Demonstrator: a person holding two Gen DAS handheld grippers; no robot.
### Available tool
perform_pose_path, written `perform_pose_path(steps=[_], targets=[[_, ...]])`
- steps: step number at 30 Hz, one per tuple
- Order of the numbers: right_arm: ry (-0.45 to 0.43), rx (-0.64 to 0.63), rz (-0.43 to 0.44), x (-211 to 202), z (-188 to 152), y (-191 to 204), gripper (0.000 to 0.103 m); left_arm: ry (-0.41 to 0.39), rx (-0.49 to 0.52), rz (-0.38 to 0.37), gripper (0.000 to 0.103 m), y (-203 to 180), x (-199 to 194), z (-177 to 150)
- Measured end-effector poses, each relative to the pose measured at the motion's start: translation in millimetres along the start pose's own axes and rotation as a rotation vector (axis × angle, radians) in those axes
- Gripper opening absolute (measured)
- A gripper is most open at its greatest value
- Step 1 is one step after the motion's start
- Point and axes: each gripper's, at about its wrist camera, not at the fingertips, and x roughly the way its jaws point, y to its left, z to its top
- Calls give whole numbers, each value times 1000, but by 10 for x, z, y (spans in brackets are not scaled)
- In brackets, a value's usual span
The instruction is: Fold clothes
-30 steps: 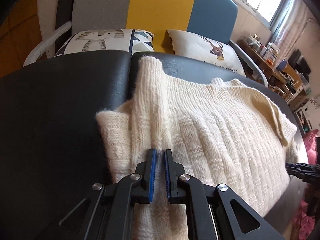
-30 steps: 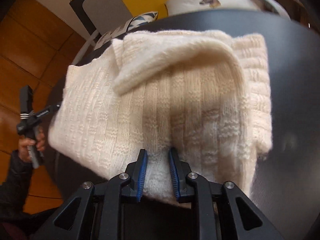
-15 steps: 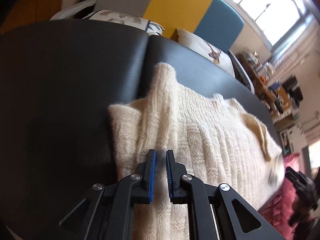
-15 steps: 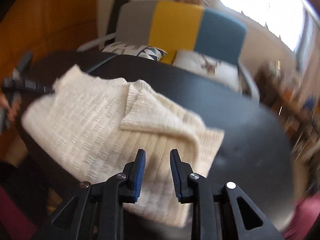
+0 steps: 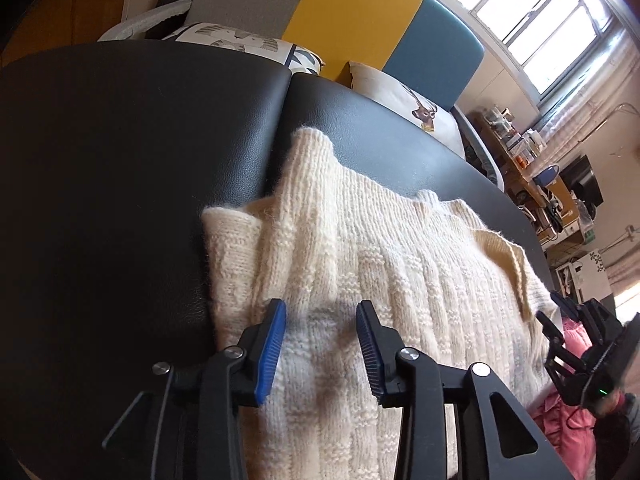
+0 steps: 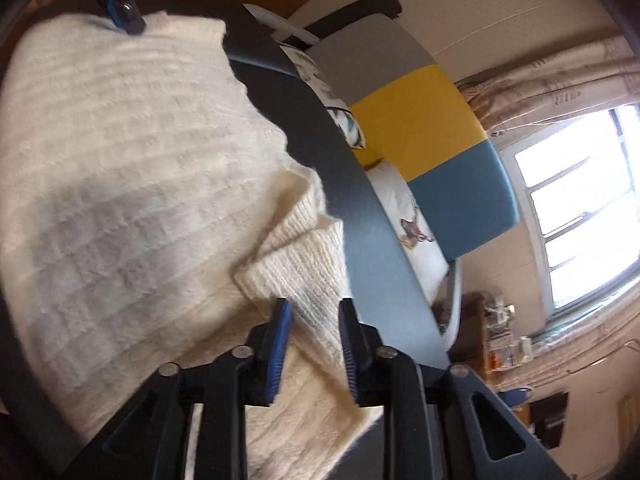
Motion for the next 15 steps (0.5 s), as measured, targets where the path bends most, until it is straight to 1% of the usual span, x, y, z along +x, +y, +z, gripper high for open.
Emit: perform_pose_path(steps=[1, 4, 7, 10, 11, 12, 13, 14, 15], targets=[[17, 67, 33, 36, 0, -102, 1, 0, 0, -1, 39, -1, 7, -1], [82, 316, 145, 167, -61, -492, 1, 0, 15, -1, 40, -29, 48, 0], [152, 585, 216, 382, -259, -951, 1, 2, 27, -7, 44, -55, 74, 20], [235, 782, 294, 701, -539, -1209, 1, 8, 36, -4, 45, -65, 94, 42], [249, 856, 335, 789, -648, -1260, 2, 10, 36, -6, 45, -63, 97, 49], [257, 936, 383, 867, -761, -1300, 6, 13, 36, -8, 45, -61, 101, 56], [234, 994, 423, 865, -849, -1332, 8, 15, 36, -10, 45, -59, 104, 64], [191, 996, 428, 765, -873, -1353, 9, 18, 35, -12, 45, -57, 107, 71], [146, 978, 422, 637, -874, -1369, 16, 20, 35, -14, 45, -55, 110, 78]])
